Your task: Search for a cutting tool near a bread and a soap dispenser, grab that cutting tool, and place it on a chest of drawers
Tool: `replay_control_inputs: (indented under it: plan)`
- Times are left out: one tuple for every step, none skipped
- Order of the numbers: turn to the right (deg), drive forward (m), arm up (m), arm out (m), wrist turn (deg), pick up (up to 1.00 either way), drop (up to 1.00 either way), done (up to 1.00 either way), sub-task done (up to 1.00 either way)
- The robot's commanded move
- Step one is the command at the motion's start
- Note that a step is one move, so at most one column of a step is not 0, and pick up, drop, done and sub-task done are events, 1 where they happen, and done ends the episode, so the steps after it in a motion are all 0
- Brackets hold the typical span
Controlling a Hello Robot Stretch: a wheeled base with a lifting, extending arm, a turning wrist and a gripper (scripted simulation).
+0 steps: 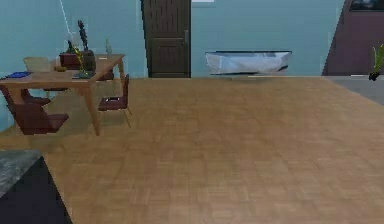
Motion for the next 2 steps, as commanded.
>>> replay_control_inputs:
  plan:
    - [-45.0,0.0,0.0,0.0,0.0,0.0,0.0,0.0,0.0]
    - [-45.0,0.0,0.0,0.0,0.0,0.0,0.0,0.0,0.0]
